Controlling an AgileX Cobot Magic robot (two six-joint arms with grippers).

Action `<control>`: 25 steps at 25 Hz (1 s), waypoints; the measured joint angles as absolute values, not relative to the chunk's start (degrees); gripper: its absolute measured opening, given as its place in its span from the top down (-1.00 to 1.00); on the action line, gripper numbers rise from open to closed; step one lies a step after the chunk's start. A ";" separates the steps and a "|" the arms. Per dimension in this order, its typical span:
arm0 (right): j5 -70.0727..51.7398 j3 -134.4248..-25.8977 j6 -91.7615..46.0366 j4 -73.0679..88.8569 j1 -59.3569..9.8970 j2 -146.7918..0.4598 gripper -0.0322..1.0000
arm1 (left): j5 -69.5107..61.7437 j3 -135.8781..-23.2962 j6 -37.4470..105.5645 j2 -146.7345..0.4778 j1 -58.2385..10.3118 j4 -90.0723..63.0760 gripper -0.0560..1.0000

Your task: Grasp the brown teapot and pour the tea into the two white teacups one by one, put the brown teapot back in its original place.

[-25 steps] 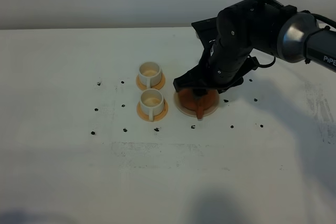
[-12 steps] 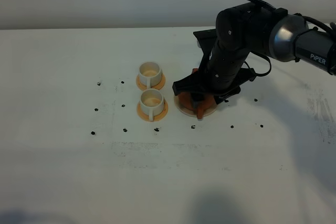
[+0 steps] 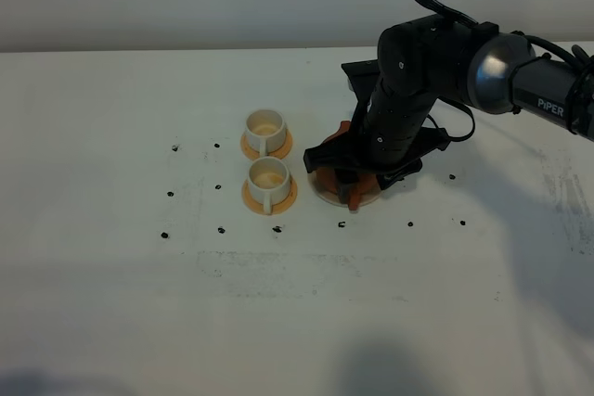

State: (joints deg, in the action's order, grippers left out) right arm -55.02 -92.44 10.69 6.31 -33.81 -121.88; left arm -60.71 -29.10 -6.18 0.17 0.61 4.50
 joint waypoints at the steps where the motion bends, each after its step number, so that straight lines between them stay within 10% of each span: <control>1: -54.92 -92.44 10.84 6.40 -33.81 -121.88 -0.10 | -60.71 -29.10 -6.18 0.17 0.61 4.50 -0.07; 25: -55.97 -95.76 15.51 5.49 -33.76 -125.34 -0.02 | -60.71 -29.10 -6.18 0.17 0.61 4.50 -0.06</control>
